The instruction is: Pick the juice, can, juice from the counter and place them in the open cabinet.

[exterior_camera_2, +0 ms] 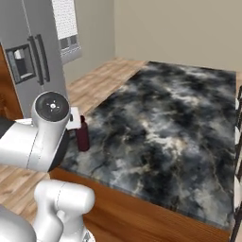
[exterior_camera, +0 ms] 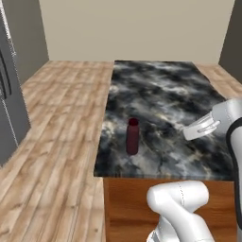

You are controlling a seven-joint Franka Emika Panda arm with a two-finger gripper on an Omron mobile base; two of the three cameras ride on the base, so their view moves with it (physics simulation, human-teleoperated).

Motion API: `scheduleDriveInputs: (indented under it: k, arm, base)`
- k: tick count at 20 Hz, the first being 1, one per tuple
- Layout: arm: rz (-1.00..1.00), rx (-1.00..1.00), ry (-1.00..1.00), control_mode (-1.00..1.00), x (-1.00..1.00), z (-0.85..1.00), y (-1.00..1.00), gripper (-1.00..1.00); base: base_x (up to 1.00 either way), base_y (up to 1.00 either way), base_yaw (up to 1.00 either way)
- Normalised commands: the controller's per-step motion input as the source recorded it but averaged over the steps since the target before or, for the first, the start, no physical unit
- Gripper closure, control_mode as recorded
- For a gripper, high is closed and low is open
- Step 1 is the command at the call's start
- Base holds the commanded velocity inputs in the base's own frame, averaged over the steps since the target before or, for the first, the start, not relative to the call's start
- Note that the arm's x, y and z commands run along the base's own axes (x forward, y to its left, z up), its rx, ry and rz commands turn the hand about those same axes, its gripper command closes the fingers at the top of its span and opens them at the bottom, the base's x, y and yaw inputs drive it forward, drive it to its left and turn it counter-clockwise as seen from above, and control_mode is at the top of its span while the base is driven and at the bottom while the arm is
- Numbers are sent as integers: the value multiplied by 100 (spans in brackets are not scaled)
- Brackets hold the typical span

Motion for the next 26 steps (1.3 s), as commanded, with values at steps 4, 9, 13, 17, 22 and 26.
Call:
scheduleDriveInputs:
  k: [4,9,13,17,22,26]
  arm:
    - [0,0,0,100,0,0,0,-100]
    - [0,0,0,100,0,0,0,-100]
    - [0,0,0,100,0,0,0,-100]
    - [0,0,0,100,0,0,0,-100]
    - [0,0,0,100,0,0,0,-100]
    - [0,0,0,100,0,0,0,-100]
  base:
    - [13,53,-41]
    - [28,46,-35]
    - [31,34,-17]
    - [7,5,-1]
    - [2,0,0]
    - [4,0,0]
